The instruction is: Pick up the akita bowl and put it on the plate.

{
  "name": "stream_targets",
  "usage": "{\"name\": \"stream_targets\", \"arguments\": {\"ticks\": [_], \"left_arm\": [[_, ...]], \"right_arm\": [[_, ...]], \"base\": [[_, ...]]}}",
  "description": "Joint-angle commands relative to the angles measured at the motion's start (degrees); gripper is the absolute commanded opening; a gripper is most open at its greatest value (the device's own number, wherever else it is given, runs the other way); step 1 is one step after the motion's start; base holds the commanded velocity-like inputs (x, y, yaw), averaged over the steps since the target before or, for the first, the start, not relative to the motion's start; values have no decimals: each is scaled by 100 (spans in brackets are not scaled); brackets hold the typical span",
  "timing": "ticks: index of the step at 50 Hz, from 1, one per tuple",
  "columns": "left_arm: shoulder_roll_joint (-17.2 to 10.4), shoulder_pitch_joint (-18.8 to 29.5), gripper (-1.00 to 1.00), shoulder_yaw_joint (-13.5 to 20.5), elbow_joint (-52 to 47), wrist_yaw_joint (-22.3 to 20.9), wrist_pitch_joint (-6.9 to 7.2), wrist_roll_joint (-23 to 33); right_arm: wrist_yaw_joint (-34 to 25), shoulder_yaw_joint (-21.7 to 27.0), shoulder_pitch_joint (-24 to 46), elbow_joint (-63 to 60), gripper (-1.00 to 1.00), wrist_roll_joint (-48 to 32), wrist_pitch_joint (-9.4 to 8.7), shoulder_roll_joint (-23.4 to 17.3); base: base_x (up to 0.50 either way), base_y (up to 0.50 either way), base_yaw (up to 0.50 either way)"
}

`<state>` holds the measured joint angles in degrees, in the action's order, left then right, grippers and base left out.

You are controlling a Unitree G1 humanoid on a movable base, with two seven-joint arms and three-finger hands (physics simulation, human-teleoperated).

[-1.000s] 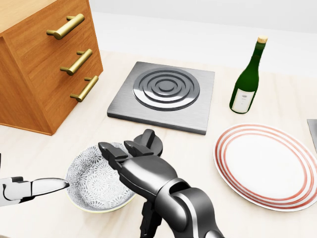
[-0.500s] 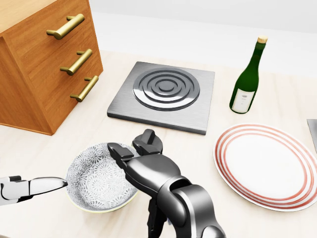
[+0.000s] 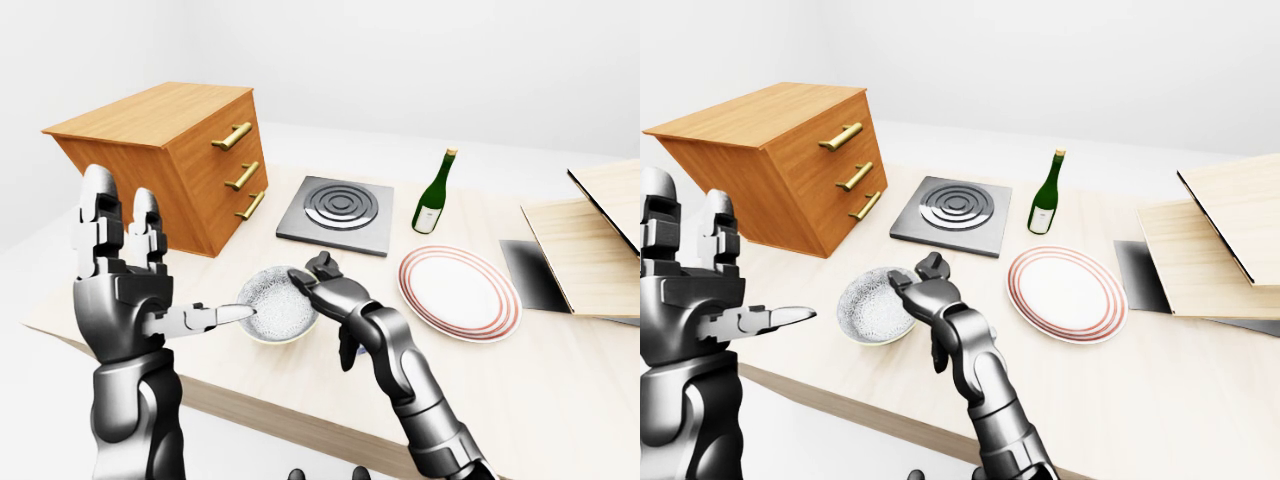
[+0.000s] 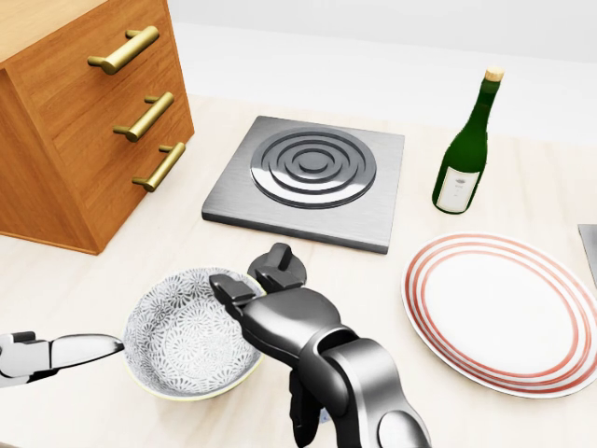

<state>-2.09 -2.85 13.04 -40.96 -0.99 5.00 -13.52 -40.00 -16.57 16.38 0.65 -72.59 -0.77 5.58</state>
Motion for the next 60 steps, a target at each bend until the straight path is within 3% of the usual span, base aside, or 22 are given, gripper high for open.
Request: {"name": "stream_targets", "arguments": {"ticks": [1,8,26,41,52,60], "left_arm": [[7,-22,100,3,-64,-3,0,-26],[6,-12,100,10,-83,-3,0,-39],[-14,16,100,46,-190,17,0,-103],[-43,59,100,123,-258,36,0,-187],[-45,57,100,132,-256,29,0,-207],[-32,29,100,127,-287,22,0,-227]], "right_arm": [[0,60,102,195,100,-34,352,6],[0,-1,67,287,100,-167,577,-23],[0,-4,276,688,100,-489,577,46],[0,24,760,1040,100,-1251,577,58],[0,-160,826,1315,100,-1885,577,309],[0,-212,829,1486,100,-1736,577,471]], "base": [[0,0,0],[0,0,0],[0,0,0],[0,0,0],[0,0,0],[0,0,0]]}}
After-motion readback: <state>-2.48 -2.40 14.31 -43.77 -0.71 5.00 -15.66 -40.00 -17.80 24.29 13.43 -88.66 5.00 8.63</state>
